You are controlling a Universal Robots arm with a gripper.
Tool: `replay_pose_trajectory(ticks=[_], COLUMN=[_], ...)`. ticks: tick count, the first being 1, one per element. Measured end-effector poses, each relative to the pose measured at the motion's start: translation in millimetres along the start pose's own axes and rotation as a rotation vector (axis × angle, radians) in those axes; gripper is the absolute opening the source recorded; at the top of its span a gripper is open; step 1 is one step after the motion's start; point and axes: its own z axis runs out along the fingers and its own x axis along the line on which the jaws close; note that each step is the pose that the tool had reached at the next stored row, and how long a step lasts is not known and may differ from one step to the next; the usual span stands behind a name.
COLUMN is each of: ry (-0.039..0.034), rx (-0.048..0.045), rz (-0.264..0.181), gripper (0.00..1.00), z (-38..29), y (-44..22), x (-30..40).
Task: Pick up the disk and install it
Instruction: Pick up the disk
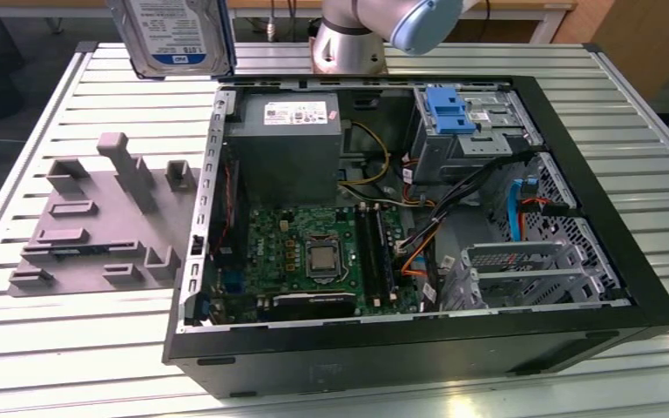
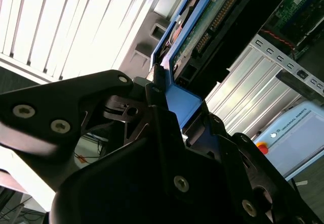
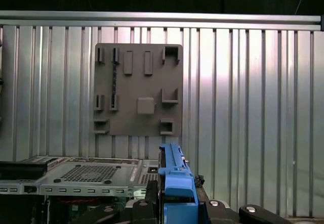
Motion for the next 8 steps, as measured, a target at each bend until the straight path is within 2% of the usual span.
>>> replay_pose_trajectory(ticks=[8], ry=[0.0001], rx=[-0.0001], rz=[0.000], gripper=[0.36], z=[-0.1], y=[-11.8], x=[0.0])
